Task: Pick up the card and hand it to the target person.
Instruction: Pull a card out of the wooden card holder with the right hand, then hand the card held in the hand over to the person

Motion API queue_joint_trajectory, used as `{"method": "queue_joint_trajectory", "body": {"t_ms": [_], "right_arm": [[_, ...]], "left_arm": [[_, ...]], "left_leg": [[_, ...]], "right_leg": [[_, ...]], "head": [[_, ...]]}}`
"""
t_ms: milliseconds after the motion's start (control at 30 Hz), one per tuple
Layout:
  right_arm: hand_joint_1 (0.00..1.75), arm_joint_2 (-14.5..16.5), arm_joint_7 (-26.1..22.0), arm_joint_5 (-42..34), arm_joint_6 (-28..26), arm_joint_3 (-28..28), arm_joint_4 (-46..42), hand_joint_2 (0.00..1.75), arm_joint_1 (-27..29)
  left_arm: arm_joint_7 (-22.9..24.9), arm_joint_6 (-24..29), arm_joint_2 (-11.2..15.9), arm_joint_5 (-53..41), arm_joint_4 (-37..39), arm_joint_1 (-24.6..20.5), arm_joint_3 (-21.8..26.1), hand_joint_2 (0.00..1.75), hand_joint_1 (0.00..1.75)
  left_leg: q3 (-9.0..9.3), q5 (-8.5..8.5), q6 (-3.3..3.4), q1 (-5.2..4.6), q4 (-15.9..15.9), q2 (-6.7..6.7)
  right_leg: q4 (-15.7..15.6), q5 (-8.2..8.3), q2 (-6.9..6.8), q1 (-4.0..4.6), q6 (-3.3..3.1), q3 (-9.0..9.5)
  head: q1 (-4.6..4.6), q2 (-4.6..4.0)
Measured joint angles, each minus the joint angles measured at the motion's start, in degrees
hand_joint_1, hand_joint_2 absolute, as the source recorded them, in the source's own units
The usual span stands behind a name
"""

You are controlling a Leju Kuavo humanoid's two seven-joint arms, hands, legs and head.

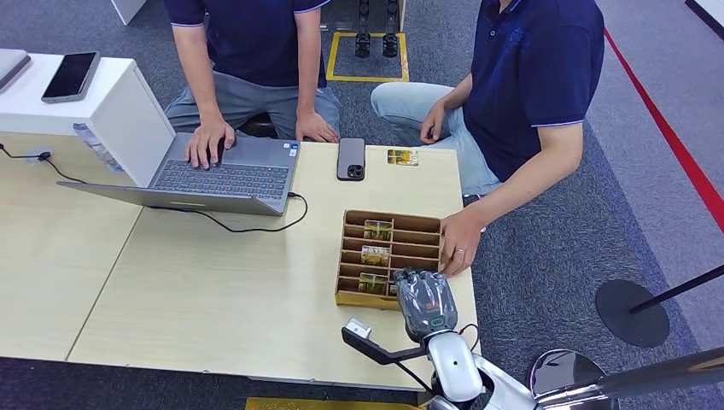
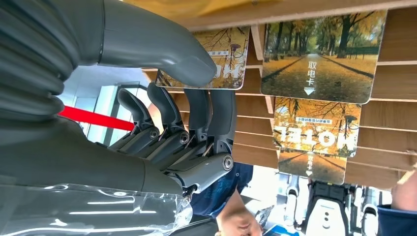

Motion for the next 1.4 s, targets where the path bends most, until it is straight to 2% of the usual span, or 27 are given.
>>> {"method": "queue_joint_trajectory", "body": {"t_ms": [333,800,1167,1400], "right_arm": [[1.47,-0.5,2.4,2.7,-6.2,-2.2,-4.6,1.75,-0.4],[1.47,-2.6,4.0,4.2,-7.9,-7.6,-14.5,1.75,-1.5],[1.47,-3.2,4.0,4.2,-8.0,-8.6,-16.8,1.75,-1.5],[1.47,-3.3,4.1,2.1,-10.8,-9.4,-18.0,1.75,-2.1]], "left_arm": [[0.5,0.2,0.0,0.3,0.0,0.5,0.0,1.75,0.0],[0.4,0.3,0.0,0.3,0.0,0.8,0.0,1.75,0.0],[0.4,0.3,0.0,0.3,0.0,0.8,0.0,1.75,0.0],[0.2,0.4,0.0,0.2,0.0,0.7,0.0,1.75,0.0]], "left_leg": [[0.0,0.0,0.0,0.0,0.0,0.01],[0.0,0.0,0.0,0.0,0.0,0.0],[0.0,0.0,0.0,0.0,0.0,0.0],[0.0,0.0,0.0,0.0,0.0,0.0]], "right_leg": [[0.0,0.0,0.01,0.0,0.0,0.0],[0.0,0.01,0.0,0.0,0.01,-0.01],[0.0,0.01,0.01,0.0,0.01,0.0],[0.0,0.01,0.01,0.0,0.0,0.0]], "head": [[0.01,0.0],[0.0,0.0],[0.0,0.0],[0.0,0.0]]}}
